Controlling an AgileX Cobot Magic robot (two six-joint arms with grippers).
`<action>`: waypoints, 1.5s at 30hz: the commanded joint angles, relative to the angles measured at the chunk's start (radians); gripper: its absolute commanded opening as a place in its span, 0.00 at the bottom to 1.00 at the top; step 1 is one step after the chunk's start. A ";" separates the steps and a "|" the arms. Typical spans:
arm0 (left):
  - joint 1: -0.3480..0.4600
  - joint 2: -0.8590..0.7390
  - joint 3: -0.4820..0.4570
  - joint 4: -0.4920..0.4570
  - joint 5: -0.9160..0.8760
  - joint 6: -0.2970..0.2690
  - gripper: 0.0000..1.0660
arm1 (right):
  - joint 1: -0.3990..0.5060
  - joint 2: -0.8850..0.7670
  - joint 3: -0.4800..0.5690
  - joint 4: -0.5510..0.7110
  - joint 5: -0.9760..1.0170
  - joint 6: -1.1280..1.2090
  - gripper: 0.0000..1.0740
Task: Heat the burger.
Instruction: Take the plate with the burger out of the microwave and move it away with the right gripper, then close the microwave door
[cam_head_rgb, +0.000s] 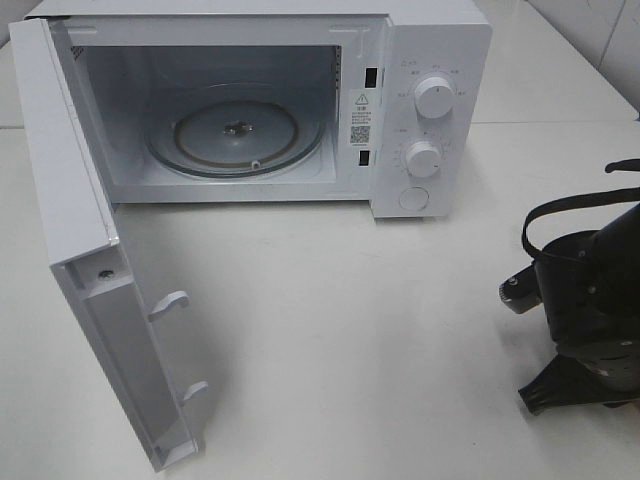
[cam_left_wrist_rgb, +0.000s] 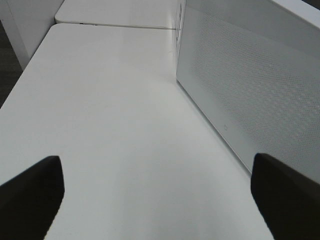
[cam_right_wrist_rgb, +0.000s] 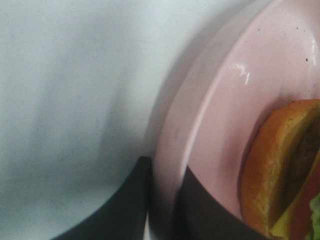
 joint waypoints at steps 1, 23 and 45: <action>0.003 -0.021 0.003 -0.001 -0.002 -0.004 0.90 | -0.005 -0.041 0.005 0.000 0.039 -0.014 0.31; 0.003 -0.021 0.003 -0.001 -0.002 -0.004 0.90 | -0.005 -0.796 -0.091 0.736 0.084 -0.885 0.70; 0.003 -0.021 0.003 -0.001 -0.002 -0.004 0.90 | -0.008 -1.282 -0.181 0.967 0.327 -1.115 0.74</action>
